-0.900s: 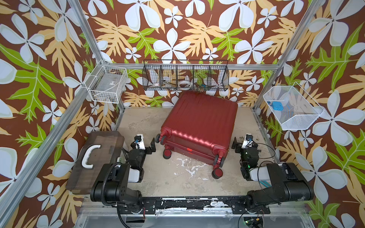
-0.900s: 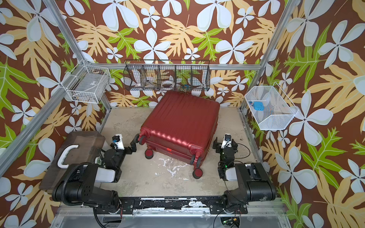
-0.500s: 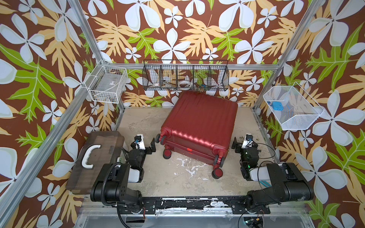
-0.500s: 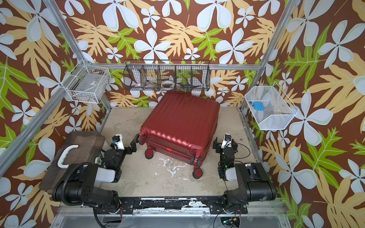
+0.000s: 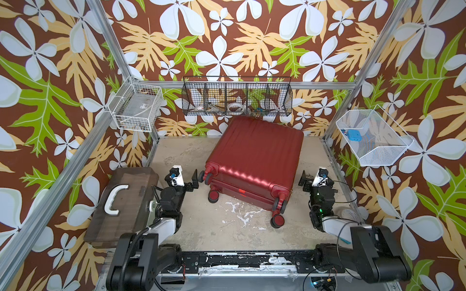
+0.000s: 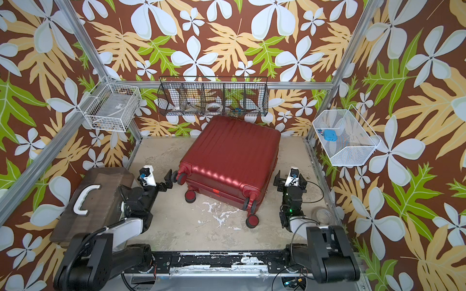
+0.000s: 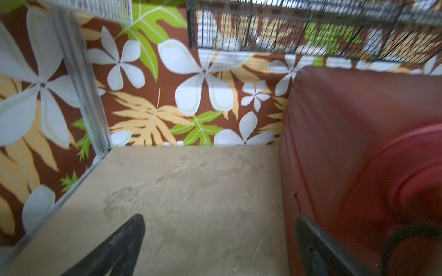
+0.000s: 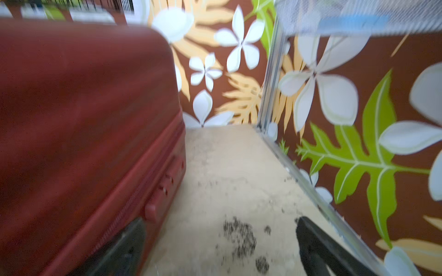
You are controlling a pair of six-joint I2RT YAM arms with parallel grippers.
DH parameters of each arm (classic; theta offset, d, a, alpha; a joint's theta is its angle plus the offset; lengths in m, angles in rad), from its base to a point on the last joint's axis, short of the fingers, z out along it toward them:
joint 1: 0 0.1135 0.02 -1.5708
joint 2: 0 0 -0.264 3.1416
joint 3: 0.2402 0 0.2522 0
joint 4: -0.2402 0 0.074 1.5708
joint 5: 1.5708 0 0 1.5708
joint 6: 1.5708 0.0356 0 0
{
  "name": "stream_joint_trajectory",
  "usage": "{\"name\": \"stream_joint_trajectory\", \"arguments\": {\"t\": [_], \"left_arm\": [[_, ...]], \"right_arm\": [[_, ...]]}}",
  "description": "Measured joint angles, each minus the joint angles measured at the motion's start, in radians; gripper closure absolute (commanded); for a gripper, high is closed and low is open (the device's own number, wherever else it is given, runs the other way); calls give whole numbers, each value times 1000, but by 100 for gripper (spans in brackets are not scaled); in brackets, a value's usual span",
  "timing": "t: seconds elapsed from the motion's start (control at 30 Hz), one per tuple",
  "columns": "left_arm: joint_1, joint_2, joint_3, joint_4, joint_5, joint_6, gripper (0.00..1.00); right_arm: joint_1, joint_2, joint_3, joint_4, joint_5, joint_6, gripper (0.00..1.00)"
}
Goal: Open the suitcase zippers
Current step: Adjust the suitcase at the center of the board.
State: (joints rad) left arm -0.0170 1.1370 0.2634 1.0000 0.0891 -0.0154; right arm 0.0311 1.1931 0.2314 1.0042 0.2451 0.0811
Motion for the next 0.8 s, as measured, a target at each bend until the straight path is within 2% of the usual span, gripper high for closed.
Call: {"name": "stream_joint_trajectory", "arguments": {"t": [0.17, 0.3, 0.43, 0.53, 0.8], "left_arm": [[-4, -135, 256, -403, 48, 47, 0], [-5, -216, 426, -715, 86, 83, 0], [-31, -320, 504, -934, 170, 163, 0], [-47, -344, 551, -1068, 241, 226, 0], [-126, -308, 535, -1269, 259, 309, 0]], "right_arm": [[-8, -324, 78, -330, 40, 228, 0], [-13, -468, 167, -564, -48, 333, 0], [-13, -497, 293, -813, -170, 386, 1], [-13, -491, 383, -974, -262, 387, 0], [-13, -487, 495, -1256, -434, 358, 0]]}}
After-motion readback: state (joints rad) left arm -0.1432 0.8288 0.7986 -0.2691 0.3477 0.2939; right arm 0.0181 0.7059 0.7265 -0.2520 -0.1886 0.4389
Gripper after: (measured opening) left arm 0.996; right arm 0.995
